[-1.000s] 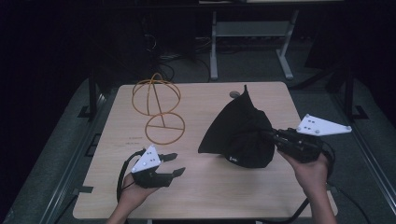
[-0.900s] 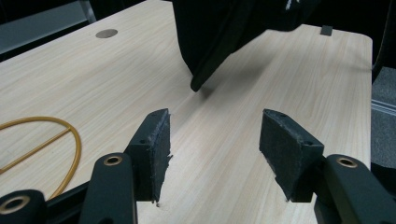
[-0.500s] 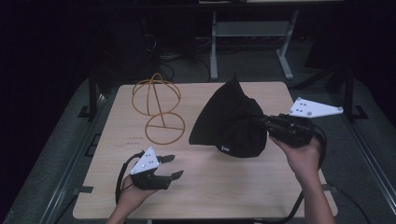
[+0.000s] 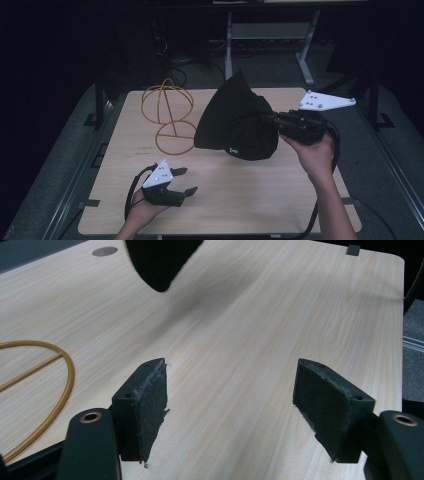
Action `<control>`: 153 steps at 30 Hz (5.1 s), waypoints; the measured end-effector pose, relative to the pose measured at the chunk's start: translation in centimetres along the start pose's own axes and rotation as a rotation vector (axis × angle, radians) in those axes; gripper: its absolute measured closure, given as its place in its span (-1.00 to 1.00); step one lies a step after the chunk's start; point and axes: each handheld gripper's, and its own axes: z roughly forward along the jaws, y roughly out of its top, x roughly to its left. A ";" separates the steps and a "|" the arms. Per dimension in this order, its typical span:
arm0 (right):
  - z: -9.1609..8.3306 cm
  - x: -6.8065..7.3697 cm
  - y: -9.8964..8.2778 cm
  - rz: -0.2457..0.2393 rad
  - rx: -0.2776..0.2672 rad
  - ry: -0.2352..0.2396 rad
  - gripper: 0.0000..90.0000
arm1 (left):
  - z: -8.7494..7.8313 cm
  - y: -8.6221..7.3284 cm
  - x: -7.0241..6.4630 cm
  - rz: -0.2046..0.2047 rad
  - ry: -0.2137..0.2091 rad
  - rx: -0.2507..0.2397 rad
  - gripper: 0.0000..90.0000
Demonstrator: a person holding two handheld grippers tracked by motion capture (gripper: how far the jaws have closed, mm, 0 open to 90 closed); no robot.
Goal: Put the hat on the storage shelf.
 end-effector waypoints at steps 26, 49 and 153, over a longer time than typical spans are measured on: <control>4.0 0.7 4.7 -0.028 -0.018 0.065 0.88 | 0.5 -0.4 -0.2 0.017 -0.008 0.022 -0.39; 9.5 1.7 9.9 -0.055 0.008 0.134 0.88 | 0.7 -0.6 0.3 0.005 -0.017 0.017 -0.39; 13.9 -3.6 4.5 0.097 0.166 0.134 -0.39 | 1.1 -1.0 1.3 -0.060 -0.021 0.012 -0.55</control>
